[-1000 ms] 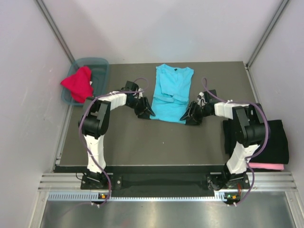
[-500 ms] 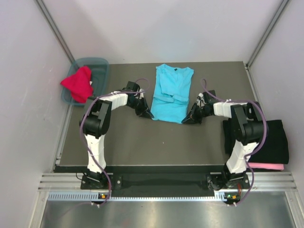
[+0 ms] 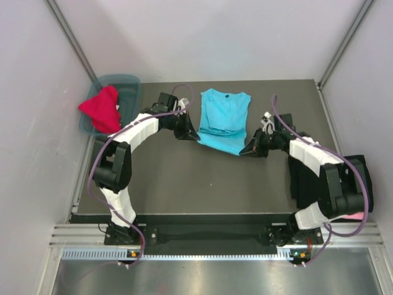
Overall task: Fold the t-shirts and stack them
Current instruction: Fold the tshirt
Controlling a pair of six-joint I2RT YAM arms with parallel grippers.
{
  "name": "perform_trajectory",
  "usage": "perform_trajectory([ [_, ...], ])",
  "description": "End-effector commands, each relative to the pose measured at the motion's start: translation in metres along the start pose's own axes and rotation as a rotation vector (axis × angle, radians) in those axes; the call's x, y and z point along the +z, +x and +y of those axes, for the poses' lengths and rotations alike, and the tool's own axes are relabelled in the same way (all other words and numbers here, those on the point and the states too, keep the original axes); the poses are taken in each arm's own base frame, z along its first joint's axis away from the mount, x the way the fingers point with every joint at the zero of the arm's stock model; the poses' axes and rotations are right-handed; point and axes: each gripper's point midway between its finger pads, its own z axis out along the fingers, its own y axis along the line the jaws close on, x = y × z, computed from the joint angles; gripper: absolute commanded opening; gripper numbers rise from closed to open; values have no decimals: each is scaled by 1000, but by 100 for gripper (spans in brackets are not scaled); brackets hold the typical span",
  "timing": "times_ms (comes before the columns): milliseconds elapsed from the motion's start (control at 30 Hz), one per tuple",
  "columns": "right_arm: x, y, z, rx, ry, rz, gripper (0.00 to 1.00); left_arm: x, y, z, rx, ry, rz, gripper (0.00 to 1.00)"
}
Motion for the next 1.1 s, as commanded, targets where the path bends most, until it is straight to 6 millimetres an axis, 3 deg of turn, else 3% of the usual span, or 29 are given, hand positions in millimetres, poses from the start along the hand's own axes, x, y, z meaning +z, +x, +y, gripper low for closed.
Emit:
perform_trajectory([
  [0, -13, 13, 0, -22, -3, -4, 0, -17, -1, -18, 66, 12, -33, 0],
  [267, -30, 21, 4, -79, 3, -51, 0, -35, 22, -31, 125, 1, -40, 0],
  [467, -36, 22, 5, -113, 7, -75, 0, -42, 40, -20, 119, -28, -32, 0],
  [633, -35, 17, 2, -131, 13, -96, 0, -42, 42, -19, 117, -26, -42, 0],
  [833, -39, -16, 8, -151, 1, -172, 0, -35, 17, -20, 135, -27, -84, 0],
  [967, -41, -54, 19, -160, -24, -240, 0, -34, -26, -31, 203, -10, -154, 0],
  [1033, -35, -70, 18, -157, -25, -254, 0, -26, -44, -22, 219, -30, -176, 0],
  [1067, -37, -82, 24, -166, -36, -274, 0, -28, -59, -30, 242, -16, -203, 0],
])
